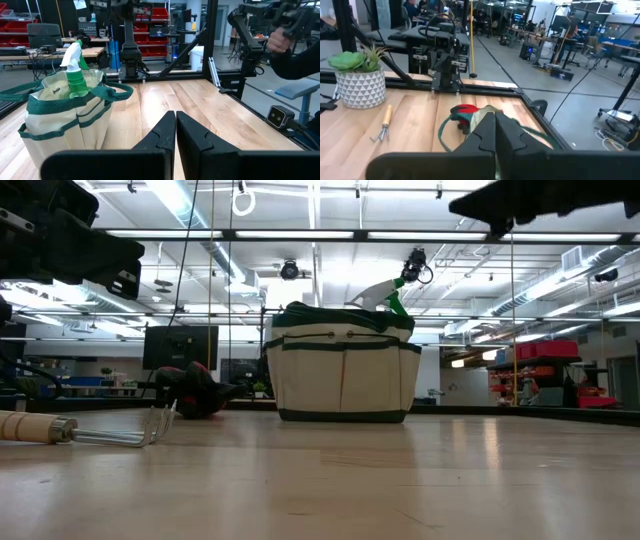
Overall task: Pick & Place Garden tools in Gardening bag
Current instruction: Put the brown hand rake into the gardening bag
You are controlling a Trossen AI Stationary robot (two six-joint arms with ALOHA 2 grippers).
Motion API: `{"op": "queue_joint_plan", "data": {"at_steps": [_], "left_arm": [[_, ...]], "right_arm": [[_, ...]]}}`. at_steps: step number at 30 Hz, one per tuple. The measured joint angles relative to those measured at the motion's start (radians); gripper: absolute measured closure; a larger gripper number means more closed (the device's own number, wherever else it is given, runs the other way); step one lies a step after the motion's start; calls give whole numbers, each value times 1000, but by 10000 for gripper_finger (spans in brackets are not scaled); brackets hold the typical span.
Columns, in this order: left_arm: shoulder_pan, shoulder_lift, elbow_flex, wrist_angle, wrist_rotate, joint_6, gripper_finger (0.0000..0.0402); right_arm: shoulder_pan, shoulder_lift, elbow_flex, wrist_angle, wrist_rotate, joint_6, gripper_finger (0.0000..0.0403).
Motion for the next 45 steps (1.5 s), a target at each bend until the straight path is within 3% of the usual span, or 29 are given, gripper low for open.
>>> {"op": "queue_joint_plan", "data": {"at_steps": [16, 30, 45], "left_arm": [[0, 0, 0, 0, 0, 0, 381], [0, 0, 0, 0, 0, 0, 381], [0, 0, 0, 0, 0, 0, 381]], "right_arm": [[-1, -176, -254, 103, -58, 4, 403], [-1, -356, -363, 96, -88, -9, 403], [0, -459, -445, 96, -174, 14, 403]]}}
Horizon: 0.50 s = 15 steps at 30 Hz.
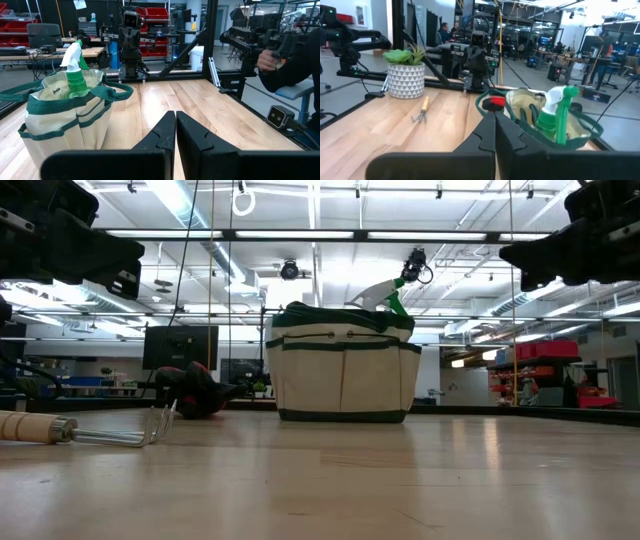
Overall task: Pick & Place Garden tools in Gardening bag
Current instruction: Put the brown hand rake into the gardening bag
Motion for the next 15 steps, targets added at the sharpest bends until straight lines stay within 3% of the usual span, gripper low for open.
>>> {"op": "queue_joint_plan", "data": {"at_steps": [15], "left_arm": [[0, 0, 0, 0, 0, 0, 381]], "right_arm": [[0, -42, -39, -38, -45, -1, 403]]}}
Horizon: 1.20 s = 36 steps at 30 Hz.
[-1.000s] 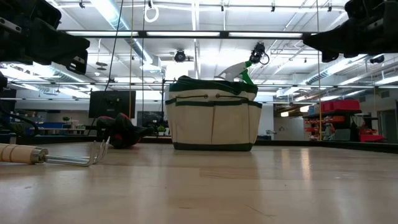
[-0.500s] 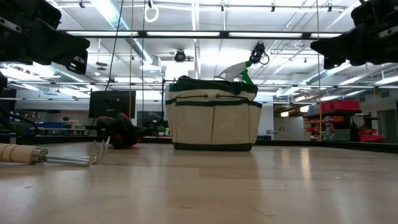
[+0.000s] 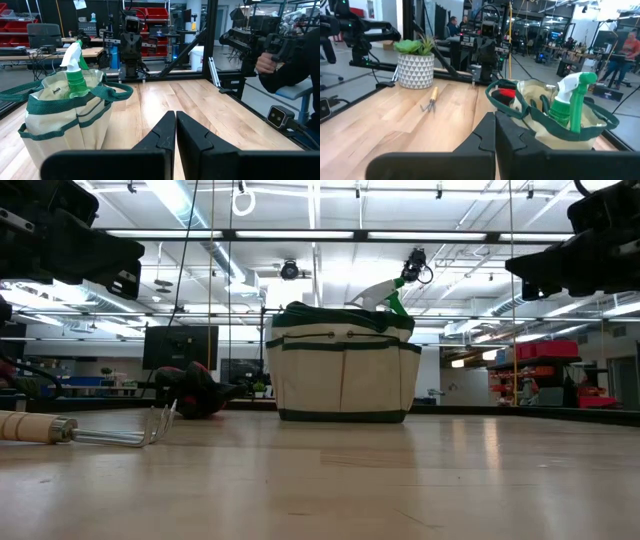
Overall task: Pick & Place Garden tools in Gardening bag
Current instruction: Put the brown hand rake into the gardening bag
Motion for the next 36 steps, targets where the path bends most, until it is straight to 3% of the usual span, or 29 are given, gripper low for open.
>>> {"op": "queue_joint_plan", "data": {"at_steps": [5, 11, 18, 27, 36], "left_arm": [[0, 0, 0, 0, 0, 0, 381], [0, 0, 0, 0, 0, 0, 381], [0, 0, 0, 0, 0, 0, 381], [0, 0, 0, 0, 0, 0, 381], [0, 0, 0, 0, 0, 0, 381]], "right_arm": [[0, 0, 1, -33, 4, -19, 403], [0, 0, 1, -66, 97, -23, 403], [0, 0, 2, -87, 92, -46, 403], [0, 4, 2, -107, 195, -46, 403], [0, 5, 2, -107, 188, -3, 391]]}}
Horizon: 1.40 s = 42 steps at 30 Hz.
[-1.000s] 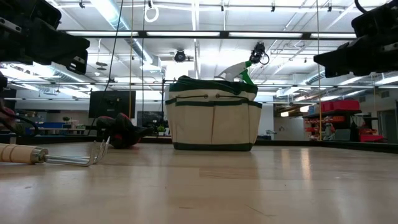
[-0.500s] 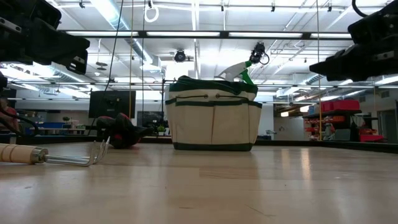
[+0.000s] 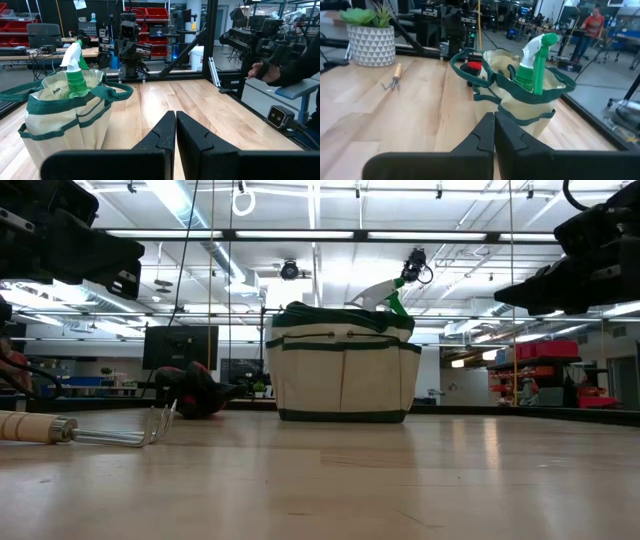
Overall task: Pick & Place Garden tools in Gardening bag
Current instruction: Put the brown hand rake into the gardening bag
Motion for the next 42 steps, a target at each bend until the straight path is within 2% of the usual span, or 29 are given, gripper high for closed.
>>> {"op": "queue_joint_plan", "data": {"at_steps": [4, 42], "left_arm": [[0, 0, 0, 0, 0, 0, 381], [0, 0, 0, 6, 0, 1, 381]], "right_arm": [[0, 0, 0, 0, 0, 37, 386], [0, 0, 0, 1, 0, 36, 387]]}}
